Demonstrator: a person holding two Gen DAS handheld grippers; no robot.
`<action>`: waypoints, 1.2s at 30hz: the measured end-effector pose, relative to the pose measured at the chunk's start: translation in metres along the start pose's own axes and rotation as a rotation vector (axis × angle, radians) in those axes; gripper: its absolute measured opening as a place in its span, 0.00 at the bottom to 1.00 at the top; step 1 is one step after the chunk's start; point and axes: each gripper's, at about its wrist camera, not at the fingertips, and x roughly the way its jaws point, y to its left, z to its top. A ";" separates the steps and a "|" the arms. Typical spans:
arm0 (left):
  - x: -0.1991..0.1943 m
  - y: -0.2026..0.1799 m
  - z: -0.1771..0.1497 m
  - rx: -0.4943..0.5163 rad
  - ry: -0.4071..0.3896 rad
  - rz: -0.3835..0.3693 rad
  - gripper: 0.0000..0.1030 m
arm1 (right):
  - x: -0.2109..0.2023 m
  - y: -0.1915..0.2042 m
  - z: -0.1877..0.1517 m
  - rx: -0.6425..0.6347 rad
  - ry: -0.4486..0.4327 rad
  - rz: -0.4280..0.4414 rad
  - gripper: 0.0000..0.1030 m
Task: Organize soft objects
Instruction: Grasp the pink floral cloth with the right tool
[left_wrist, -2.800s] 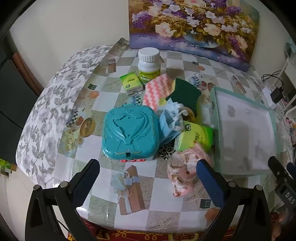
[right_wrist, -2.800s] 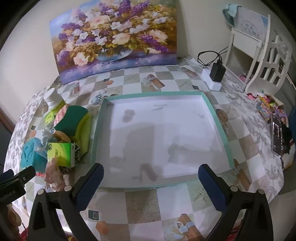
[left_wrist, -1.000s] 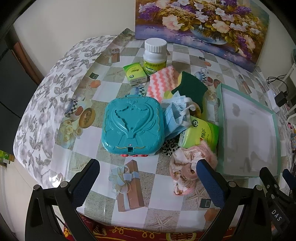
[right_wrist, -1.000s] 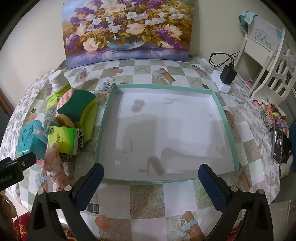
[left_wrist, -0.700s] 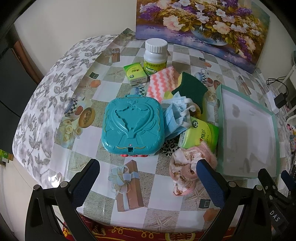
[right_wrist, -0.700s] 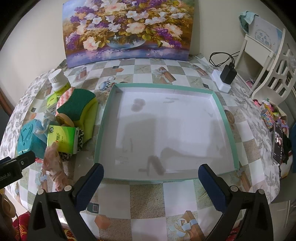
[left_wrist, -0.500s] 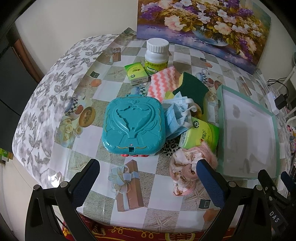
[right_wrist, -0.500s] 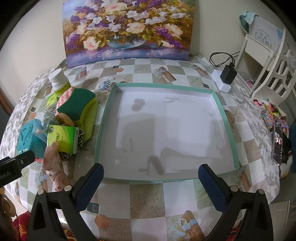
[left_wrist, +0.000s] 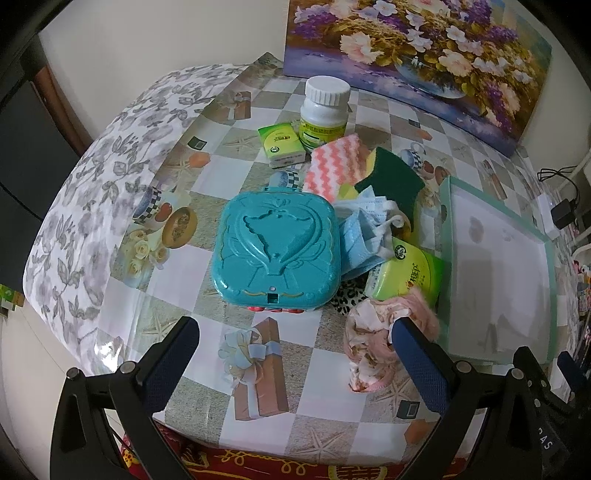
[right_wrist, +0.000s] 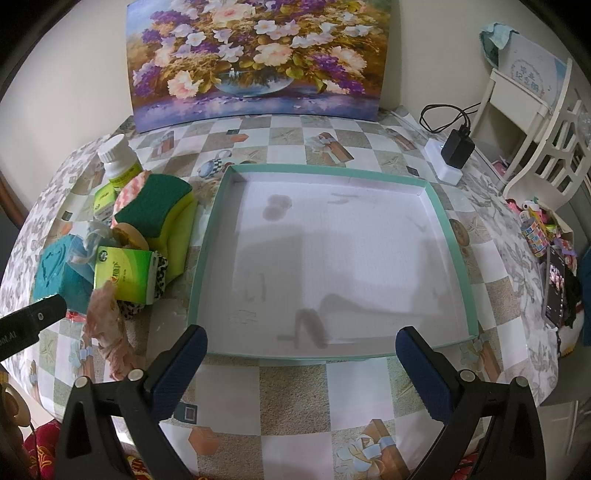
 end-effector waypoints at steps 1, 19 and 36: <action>0.000 0.001 0.000 -0.004 -0.001 -0.001 1.00 | 0.000 0.000 0.000 0.000 0.000 -0.001 1.00; 0.001 0.041 0.001 -0.172 -0.053 0.013 1.00 | 0.021 0.088 -0.004 -0.144 0.051 0.312 1.00; 0.018 0.055 0.000 -0.226 0.001 0.032 1.00 | 0.060 0.133 -0.007 -0.179 0.143 0.443 0.68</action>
